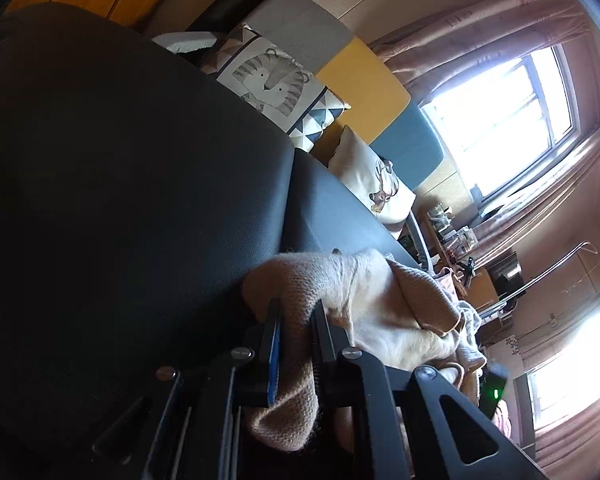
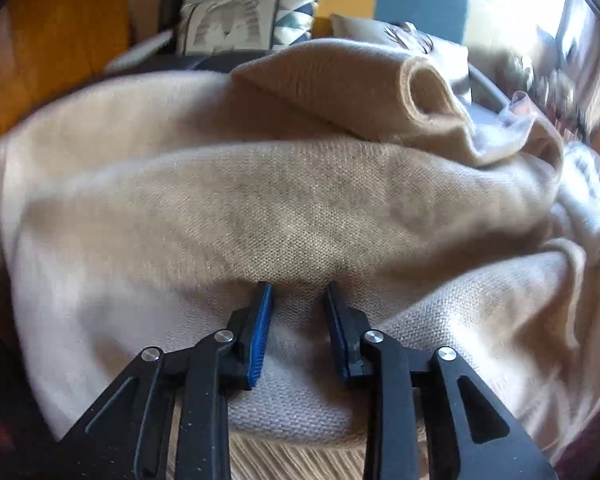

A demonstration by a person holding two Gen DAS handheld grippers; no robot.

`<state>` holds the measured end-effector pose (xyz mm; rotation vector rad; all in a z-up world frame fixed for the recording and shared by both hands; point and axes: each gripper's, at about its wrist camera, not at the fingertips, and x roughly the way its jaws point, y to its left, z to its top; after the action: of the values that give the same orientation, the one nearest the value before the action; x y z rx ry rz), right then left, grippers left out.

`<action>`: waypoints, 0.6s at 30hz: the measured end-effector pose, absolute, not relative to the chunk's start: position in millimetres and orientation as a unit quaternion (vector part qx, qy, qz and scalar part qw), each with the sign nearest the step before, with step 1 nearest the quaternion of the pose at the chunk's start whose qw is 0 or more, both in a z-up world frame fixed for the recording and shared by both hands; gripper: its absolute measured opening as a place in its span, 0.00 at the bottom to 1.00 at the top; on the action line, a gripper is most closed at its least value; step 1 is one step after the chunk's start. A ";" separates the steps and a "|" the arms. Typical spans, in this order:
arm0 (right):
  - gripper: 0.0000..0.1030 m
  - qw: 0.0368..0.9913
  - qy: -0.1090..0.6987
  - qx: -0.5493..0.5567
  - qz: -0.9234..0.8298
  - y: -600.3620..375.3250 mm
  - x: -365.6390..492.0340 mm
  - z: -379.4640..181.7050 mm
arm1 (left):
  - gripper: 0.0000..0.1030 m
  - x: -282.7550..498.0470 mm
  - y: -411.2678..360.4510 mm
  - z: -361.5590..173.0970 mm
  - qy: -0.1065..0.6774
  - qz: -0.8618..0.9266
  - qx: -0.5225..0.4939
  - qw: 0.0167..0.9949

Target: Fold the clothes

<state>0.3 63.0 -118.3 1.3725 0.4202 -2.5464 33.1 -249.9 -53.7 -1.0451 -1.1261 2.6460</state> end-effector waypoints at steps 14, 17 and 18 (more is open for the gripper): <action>0.30 0.149 0.048 0.480 -0.863 100.7 2.1 -82.4 | 0.12 14.7 -275.5 -9.0 -0.353 0.879 -0.315 0.051; 0.34 0.103 0.049 0.487 -0.866 113.6 -18.9 -83.6 | 0.12 12.8 -277.7 4.0 -0.326 0.893 -0.307 0.043; 0.42 0.096 0.043 0.496 -0.862 116.4 -28.8 -87.2 | 0.12 13.4 -278.8 6.3 -0.322 0.896 -0.304 0.042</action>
<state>-28.8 116.4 -87.2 1.4713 0.1262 -2.5535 13.4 -278.8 6.3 -0.9302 -0.9860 2.7408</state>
